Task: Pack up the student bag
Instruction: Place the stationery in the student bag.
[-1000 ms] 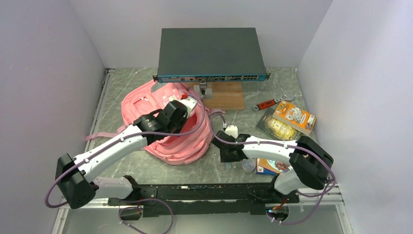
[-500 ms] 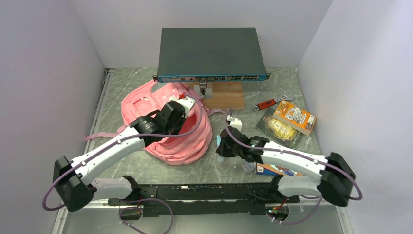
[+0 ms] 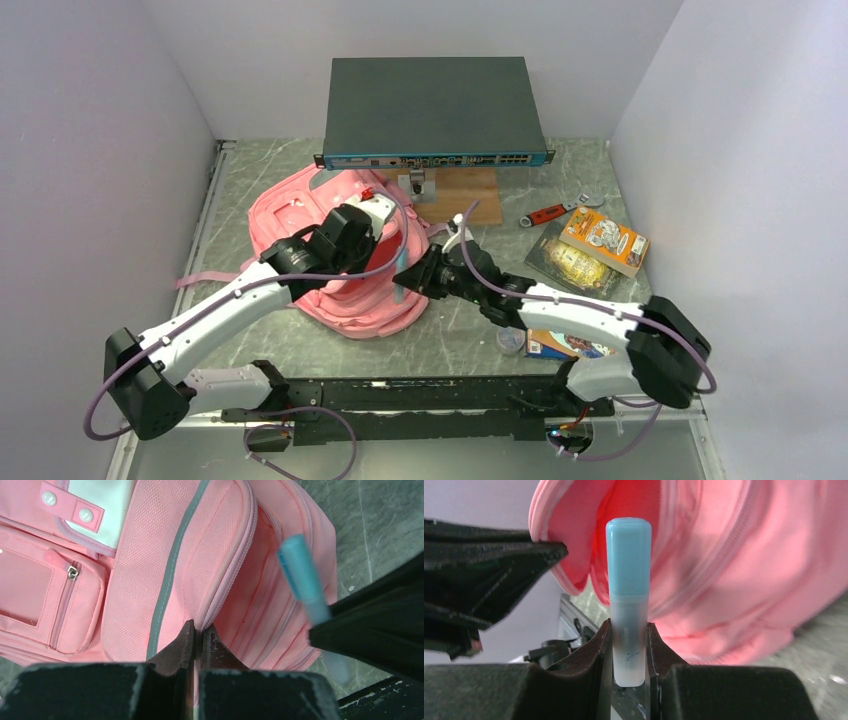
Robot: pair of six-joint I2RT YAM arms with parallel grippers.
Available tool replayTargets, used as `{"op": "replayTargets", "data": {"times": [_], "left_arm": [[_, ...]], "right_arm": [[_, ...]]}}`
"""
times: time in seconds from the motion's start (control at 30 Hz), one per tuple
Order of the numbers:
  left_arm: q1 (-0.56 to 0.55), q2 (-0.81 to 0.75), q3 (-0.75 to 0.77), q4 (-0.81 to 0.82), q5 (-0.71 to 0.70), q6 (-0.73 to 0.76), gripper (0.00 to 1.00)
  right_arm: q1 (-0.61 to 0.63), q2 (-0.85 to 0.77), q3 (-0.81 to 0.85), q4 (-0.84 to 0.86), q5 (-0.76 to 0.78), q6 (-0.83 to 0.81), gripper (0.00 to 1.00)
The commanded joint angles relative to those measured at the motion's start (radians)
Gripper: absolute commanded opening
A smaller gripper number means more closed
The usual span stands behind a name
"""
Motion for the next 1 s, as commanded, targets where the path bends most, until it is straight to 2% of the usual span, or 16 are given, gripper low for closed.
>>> {"op": "replayTargets", "data": {"times": [0.0,0.17,0.3,0.43,0.57,0.67,0.7,0.8,0.97], "left_arm": [[0.004,-0.063,0.004,0.11,0.032,-0.025,0.0],[0.005,-0.07,0.005,0.111,0.039,-0.026,0.0],[0.012,-0.079,0.006,0.114,0.065,-0.026,0.0],[0.024,-0.095,-0.002,0.123,0.072,-0.026,0.0],[0.039,-0.105,0.002,0.104,0.023,-0.036,0.0],[0.05,-0.119,-0.009,0.117,0.043,-0.021,0.0],[0.052,-0.122,-0.01,0.117,0.045,-0.026,0.0],[0.058,-0.133,-0.017,0.126,0.044,-0.024,0.0],[0.075,-0.125,-0.007,0.121,0.072,-0.028,0.0]], "right_arm": [[-0.002,0.114,0.082,0.268,-0.037,0.129,0.0],[0.007,0.217,0.138,0.318,0.034,0.207,0.0],[0.01,0.287,0.178,0.278,0.128,0.311,0.0],[0.018,0.348,0.23,0.249,0.205,0.368,0.06],[0.03,0.401,0.276,0.271,0.285,0.349,0.1],[0.029,0.423,0.326,0.26,0.282,0.315,0.26],[0.029,0.424,0.328,0.27,0.282,0.304,0.35],[0.024,0.424,0.32,0.307,0.22,0.277,0.48],[0.021,0.396,0.283,0.334,0.117,0.195,0.55]]}}
